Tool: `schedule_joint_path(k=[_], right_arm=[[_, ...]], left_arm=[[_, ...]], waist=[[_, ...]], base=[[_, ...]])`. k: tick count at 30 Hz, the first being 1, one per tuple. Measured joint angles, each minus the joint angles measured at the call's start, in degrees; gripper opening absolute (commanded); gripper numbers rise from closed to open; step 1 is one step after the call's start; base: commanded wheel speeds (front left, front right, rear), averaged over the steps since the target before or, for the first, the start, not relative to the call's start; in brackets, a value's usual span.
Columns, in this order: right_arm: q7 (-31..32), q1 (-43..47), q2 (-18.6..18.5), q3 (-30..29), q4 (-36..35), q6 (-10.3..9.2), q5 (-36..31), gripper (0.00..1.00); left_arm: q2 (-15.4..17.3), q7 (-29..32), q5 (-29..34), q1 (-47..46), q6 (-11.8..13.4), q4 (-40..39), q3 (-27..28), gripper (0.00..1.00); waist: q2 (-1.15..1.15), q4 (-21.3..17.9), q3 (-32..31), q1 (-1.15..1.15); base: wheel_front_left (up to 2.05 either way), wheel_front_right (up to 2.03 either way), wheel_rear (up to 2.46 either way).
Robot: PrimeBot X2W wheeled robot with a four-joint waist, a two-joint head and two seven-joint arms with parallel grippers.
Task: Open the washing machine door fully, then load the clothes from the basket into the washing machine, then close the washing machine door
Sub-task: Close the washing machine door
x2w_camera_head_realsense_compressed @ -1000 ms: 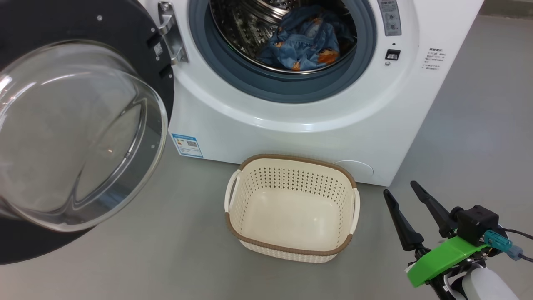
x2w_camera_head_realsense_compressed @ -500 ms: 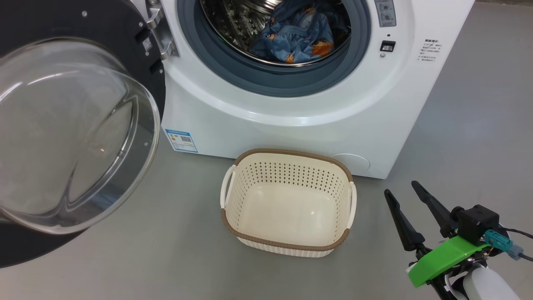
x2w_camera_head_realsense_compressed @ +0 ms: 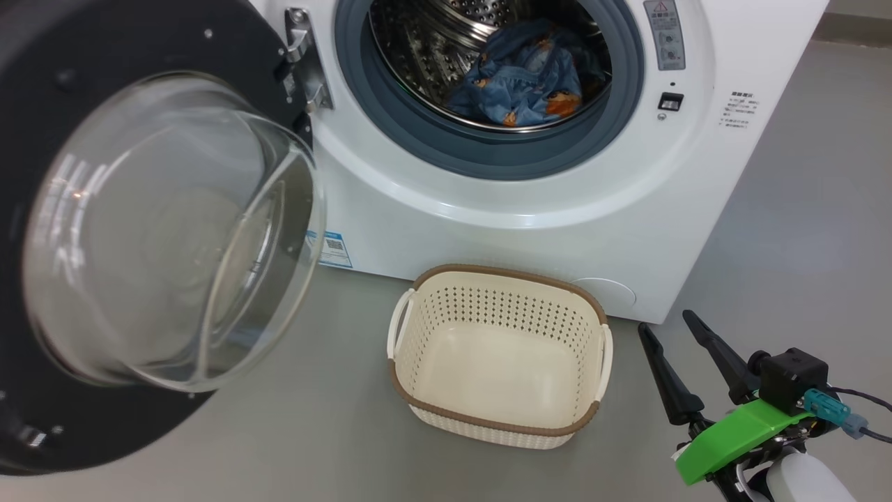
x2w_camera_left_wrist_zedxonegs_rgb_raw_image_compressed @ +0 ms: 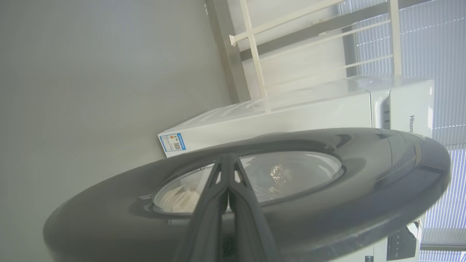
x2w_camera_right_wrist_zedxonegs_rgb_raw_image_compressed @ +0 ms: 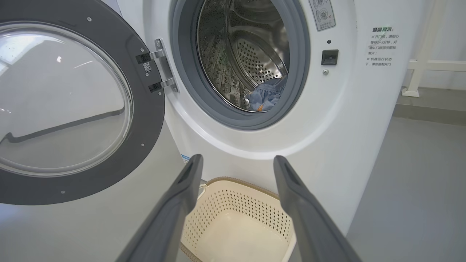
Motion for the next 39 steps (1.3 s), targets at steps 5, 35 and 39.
schedule_joint_path(k=[5, 35, 39], right_arm=[[0.0, 0.01, 0.71, -0.2, 0.03, 0.0, 0.01, 1.0], [0.0, 0.67, 4.68, -3.34, -1.02, 0.0, 0.08, 1.0], [0.0, 0.67, 5.02, -3.54, -1.25, 0.0, 0.01, 1.0]], left_arm=[[-2.71, 8.54, -2.5, 4.96, 0.0, -8.06, -3.32, 0.0], [-19.71, 20.13, -10.29, 20.7, 6.67, -48.35, -14.28, 0.0], [-21.24, 17.33, -8.45, 20.52, 6.49, -48.6, -14.95, 0.0]], waist=[[0.0, 1.13, -0.97, 0.0], [0.0, -9.35, -2.36, 0.0], [0.0, -12.89, -2.11, 0.0]], base=[[0.0, 0.0, 0.0], [0.0, 0.0, 0.0], [0.0, 0.0, 0.0]])
